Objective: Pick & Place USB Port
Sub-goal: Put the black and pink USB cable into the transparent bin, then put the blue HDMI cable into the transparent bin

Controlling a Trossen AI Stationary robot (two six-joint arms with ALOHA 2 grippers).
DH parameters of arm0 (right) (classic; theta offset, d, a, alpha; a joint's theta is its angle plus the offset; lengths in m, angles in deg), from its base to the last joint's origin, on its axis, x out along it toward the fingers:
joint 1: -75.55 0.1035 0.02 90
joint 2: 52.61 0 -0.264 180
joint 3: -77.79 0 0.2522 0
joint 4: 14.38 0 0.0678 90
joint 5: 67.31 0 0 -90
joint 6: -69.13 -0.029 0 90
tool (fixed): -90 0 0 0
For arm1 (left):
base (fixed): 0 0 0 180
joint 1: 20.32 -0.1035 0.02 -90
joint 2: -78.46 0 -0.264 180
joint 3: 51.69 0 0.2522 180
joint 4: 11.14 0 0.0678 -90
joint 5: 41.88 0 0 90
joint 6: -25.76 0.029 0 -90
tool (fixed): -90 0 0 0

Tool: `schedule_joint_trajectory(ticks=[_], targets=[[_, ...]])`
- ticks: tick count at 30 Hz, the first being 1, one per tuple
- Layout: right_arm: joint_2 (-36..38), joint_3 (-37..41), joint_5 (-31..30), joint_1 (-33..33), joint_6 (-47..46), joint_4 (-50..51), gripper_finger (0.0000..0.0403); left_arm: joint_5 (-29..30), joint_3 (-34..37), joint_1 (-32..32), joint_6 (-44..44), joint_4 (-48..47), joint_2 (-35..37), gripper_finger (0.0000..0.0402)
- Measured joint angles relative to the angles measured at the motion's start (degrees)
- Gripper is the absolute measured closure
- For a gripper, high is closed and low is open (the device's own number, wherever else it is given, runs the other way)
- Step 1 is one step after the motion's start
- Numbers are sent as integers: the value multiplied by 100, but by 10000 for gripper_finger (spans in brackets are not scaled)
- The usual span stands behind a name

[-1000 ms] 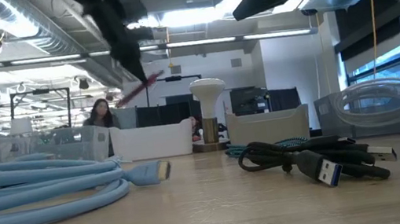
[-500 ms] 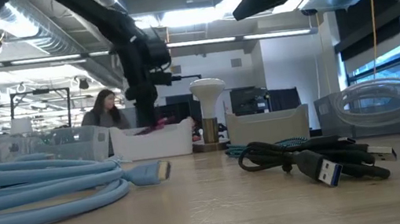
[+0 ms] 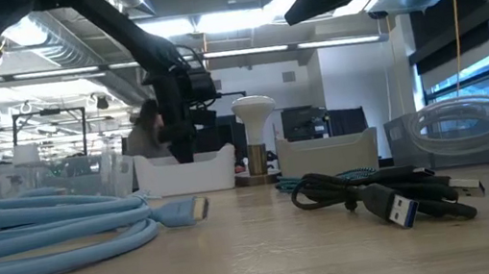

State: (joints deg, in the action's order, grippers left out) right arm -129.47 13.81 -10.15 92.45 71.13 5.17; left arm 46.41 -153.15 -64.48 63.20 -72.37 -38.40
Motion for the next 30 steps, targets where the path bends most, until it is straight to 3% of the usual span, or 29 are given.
schedule_joint_trajectory(ticks=[9, 16, 20, 26, 30], targets=[[-2, 0, 0, 1, 0, 0, 244, 12, 0, 28, 277, 22, -2, 388], [-1, 0, 0, 1, 0, 0, 244, 58, 0, 119, 258, 106, -2, 322], [0, 0, 0, -1, 0, 0, 244, 375, 0, 144, 162, -128, 75, 288], [-2, 0, 0, 0, 0, 2, 244, 400, 0, 153, -407, -560, 940, 272], [-2, 0, 0, 1, 0, 2, 244, -295, 0, 258, -928, -935, 1887, 278]])
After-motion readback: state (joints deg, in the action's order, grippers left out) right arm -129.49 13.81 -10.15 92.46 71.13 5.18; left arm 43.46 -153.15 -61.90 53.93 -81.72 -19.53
